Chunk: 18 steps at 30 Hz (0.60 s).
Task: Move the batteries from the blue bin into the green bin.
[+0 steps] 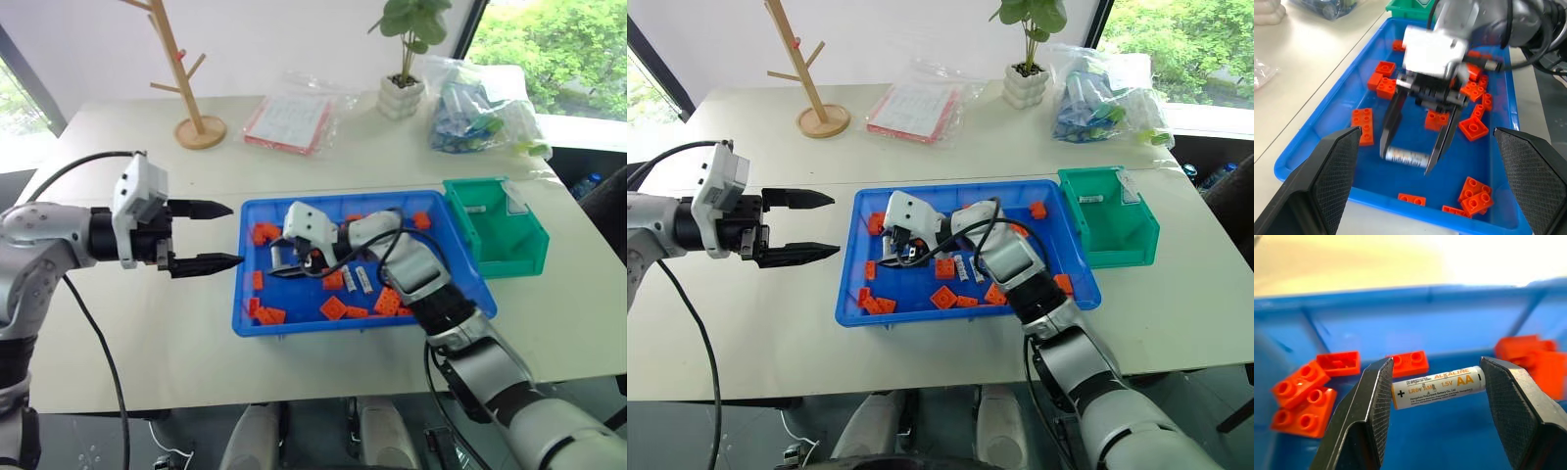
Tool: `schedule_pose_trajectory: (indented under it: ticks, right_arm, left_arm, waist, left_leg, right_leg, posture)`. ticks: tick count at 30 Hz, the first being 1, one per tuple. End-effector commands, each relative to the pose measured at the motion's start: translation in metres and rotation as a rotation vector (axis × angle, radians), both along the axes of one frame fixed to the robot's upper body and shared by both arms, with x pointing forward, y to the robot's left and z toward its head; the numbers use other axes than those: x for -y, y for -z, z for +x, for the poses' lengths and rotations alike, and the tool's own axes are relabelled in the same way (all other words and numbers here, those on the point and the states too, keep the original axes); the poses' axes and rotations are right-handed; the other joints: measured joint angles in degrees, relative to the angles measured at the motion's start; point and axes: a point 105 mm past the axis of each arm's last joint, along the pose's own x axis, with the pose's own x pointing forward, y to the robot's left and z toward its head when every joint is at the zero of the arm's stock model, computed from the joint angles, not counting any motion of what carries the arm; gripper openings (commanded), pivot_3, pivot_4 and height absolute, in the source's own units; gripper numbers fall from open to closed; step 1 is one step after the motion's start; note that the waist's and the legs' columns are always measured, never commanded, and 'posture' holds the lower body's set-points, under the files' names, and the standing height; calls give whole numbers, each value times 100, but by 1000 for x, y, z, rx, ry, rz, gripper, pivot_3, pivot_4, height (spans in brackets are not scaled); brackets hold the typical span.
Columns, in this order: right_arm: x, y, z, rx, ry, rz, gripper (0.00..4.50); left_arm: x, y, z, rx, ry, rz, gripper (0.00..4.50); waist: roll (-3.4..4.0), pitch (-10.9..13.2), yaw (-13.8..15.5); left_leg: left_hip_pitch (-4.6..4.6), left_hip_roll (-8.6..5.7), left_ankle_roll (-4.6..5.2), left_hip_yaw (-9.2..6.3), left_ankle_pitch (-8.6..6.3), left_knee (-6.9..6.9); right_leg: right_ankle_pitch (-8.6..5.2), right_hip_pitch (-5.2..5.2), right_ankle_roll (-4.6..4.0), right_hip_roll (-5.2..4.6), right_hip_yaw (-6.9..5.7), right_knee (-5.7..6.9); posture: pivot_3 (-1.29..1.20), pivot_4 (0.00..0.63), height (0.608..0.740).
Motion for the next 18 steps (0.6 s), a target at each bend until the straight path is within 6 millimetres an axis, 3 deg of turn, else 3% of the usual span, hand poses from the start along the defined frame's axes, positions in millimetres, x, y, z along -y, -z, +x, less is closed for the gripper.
schedule_pose_trajectory:
  ticks: [1,4,6,8,10,15,18]
  right_arm:
    - [29,-47,2,90,67,75,2708]
    - [82,-77,16,174,248,95,2708]
    - [129,-90,26,211,426,99,2708]
    - [175,-95,29,230,589,88,2708]
    - [209,-93,24,245,696,61,2708]
    - [267,-81,11,248,911,23,2708]
    - [283,-68,4,261,958,-44,2708]
  left_arm:
    - [5,-6,-1,29,27,-3,4500]
    - [7,-2,-3,20,42,-3,4500]
    - [9,1,-4,14,46,-9,4500]
    - [9,3,-4,8,44,-16,4500]
    - [10,5,-4,4,44,-21,4500]
    - [16,6,0,1,62,-36,4500]
    - [20,3,5,8,73,-45,4500]
  waist:
    - [0,0,29]
    - [0,1,112]
    - [-2,2,171]
    - [-3,2,217]
    - [-5,2,253]
    - [-3,3,246]
    - [-3,3,251]
  left_leg:
    - [0,0,0,1,0,0]
    - [-2,0,1,4,-1,1]
    - [-3,0,2,7,-1,1]
    - [-5,1,3,9,-2,1]
    - [-5,5,10,18,-7,0]
    - [-5,14,16,33,-9,1]
    - [-5,15,17,36,-9,5]
  right_leg:
    - [0,0,0,-1,0,0]
    - [0,0,0,-2,0,-4]
    - [0,1,1,-3,-1,-6]
    - [0,4,0,-5,-3,-13]
    - [0,6,0,-5,-2,-21]
    - [-1,5,-1,-4,1,-21]
    - [-1,7,-1,-4,1,-22]
  posture:
    - [0,150,692]
    - [0,150,692]
    - [0,150,692]
    - [0,150,692]
    - [0,150,692]
    - [0,150,692]
    - [0,150,692]
